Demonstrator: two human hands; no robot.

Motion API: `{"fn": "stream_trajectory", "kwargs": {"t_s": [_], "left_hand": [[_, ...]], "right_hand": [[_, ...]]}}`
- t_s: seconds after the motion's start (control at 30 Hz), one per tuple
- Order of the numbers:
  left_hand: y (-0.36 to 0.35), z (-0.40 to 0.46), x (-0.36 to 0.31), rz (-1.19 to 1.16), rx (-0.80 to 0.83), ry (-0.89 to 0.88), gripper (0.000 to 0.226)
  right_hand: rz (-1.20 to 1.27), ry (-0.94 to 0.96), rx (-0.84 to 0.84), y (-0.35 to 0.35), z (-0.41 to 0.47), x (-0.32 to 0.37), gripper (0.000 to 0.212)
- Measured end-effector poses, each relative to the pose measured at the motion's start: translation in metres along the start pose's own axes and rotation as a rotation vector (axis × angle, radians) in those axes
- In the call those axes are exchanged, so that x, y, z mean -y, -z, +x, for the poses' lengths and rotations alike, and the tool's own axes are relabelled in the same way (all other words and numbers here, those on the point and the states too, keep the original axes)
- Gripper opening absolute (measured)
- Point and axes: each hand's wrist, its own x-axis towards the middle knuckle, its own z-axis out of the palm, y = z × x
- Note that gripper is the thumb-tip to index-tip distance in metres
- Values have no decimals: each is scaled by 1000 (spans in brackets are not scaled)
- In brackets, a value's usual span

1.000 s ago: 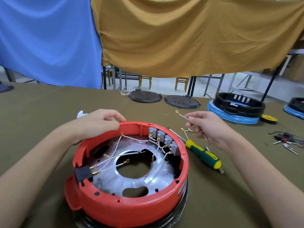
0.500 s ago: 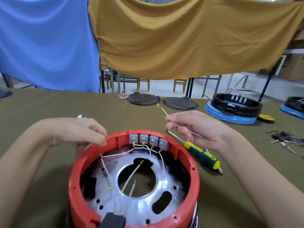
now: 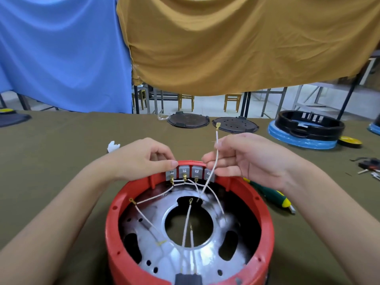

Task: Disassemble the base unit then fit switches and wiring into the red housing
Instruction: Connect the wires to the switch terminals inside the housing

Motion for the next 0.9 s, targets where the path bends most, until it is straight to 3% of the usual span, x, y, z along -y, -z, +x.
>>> {"fn": "stream_trajectory", "kwargs": {"t_s": [0.2,0.27,0.4,0.53,0.63,0.77,0.9], "left_hand": [[0,2,-2,177,-90,49,15],[-2,2,-5,186,-198,0,9],[-8,3,-21,-207,-399,-152,10],[-15,3,-31,-507,-347,-162,27],[-22,5,-31,-634,-298,-125,18],[-23,7,-29,-744,-247,-93,15],[-24,6,-29,-729,-257,-122,9]], "right_hand": [[27,32,-30,-5,1,-6,10],[46,35,-17,-8,1,-7,7],[67,74,26,-14,1,-8,6],[42,58,87,-20,0,-9,13],[39,45,142,-23,-1,-10,14],[31,43,169,-23,-2,-10,9],[-63,115,69,-23,0,-12,6]]}}
